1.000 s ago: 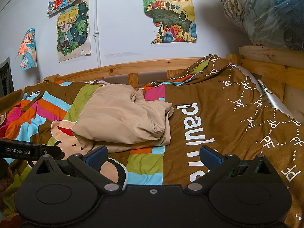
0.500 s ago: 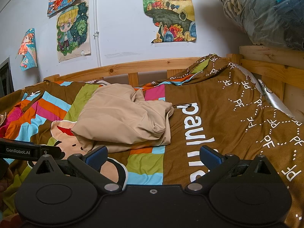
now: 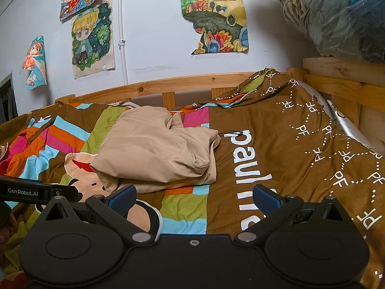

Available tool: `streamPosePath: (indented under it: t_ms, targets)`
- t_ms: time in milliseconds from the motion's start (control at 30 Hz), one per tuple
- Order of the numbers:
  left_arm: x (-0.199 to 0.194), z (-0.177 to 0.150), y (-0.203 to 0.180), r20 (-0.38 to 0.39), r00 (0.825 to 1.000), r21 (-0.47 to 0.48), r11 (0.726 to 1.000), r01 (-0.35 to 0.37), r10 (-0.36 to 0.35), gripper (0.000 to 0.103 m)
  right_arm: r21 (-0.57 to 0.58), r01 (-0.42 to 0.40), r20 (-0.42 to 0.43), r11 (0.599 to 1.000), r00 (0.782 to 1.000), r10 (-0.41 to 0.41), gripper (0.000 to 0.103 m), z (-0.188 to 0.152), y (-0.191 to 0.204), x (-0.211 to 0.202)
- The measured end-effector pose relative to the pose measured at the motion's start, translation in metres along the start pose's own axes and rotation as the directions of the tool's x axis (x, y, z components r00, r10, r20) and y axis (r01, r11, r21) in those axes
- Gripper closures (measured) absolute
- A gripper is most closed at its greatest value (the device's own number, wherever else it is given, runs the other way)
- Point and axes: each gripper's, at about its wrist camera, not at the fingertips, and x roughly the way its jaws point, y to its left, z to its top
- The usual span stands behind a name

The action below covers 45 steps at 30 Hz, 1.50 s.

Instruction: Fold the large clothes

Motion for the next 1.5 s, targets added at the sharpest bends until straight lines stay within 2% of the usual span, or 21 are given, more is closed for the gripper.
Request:
streamPosePath:
  t_ms: [1033, 1333, 1500]
  targets:
    - [0.0008, -0.001, -0.0008, -0.006, 1.0, 0.008, 1.0, 0.005, -0.005, 0.001, 0.004, 0.0, -0.002, 1.0, 1.0, 0.0, 0.001, 0.0, -0.0001, -0.0002]
    - [0.0061, -0.0026, -0.0095, -0.048, 0.994, 0.104, 0.99, -0.096, 0.101, 0.001, 0.005, 0.0, -0.003, 1.0, 1.0, 0.0, 0.001, 0.0002, -0.0003, -0.0002]
    - [0.0054, -0.0016, -0.0076, -0.04, 0.993, 0.114, 0.987, -0.109, 0.114, 0.001, 0.005, 0.0, -0.003, 1.0, 1.0, 0.0, 0.001, 0.0003, 0.0, -0.0003]
